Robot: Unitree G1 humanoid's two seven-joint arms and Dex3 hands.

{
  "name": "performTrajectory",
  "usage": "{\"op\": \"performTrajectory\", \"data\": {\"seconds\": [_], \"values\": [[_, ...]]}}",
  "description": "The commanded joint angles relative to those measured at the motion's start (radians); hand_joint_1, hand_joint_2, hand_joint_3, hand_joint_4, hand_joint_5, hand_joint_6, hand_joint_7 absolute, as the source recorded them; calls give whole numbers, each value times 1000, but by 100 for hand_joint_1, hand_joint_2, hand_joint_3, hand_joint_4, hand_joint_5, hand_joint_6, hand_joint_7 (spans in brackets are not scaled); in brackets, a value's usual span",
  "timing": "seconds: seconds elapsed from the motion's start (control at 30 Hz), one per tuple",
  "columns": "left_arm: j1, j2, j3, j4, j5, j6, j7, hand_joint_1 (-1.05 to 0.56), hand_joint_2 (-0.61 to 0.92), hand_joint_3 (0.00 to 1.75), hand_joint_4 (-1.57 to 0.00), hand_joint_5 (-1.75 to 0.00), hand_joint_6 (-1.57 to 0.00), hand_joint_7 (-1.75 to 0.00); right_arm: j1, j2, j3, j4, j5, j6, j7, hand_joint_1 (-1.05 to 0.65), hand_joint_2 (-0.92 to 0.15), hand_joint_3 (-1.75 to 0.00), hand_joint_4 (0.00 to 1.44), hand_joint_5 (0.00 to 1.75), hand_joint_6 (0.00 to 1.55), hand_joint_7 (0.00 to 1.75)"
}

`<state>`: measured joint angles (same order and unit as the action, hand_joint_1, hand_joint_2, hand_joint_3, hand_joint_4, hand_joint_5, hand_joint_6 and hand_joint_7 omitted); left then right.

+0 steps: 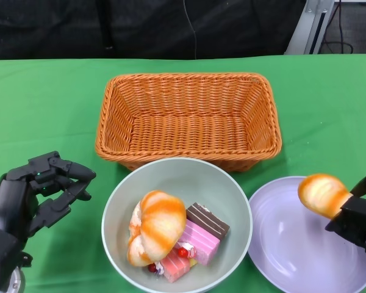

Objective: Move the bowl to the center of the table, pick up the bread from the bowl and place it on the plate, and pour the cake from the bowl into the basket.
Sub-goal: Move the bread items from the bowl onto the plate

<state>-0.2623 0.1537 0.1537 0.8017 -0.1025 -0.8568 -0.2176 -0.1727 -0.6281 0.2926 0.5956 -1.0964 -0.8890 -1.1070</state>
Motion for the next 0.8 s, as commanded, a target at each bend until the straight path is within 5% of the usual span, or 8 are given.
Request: {"op": "performTrajectory", "data": {"seconds": [0.03,0.33,0.8], "values": [[11,8,7,-6,5,-8,11,-26,92,20,-89,-123,-102,-82,-10,-23,16,12,25,9,-3,-6,-70,-56,87,140,87,99],[15,1,7,-11,1,-8,8,-25,92,20,-89,-124,-101,-84,-38,-9,61,47,51,26,39,-6,-75,-48,90,131,92,91],[21,1,5,-20,9,-5,13,-26,92,19,-89,-124,-101,-84,-113,17,128,140,103,77,163,-8,-91,-9,82,140,92,79]]}}
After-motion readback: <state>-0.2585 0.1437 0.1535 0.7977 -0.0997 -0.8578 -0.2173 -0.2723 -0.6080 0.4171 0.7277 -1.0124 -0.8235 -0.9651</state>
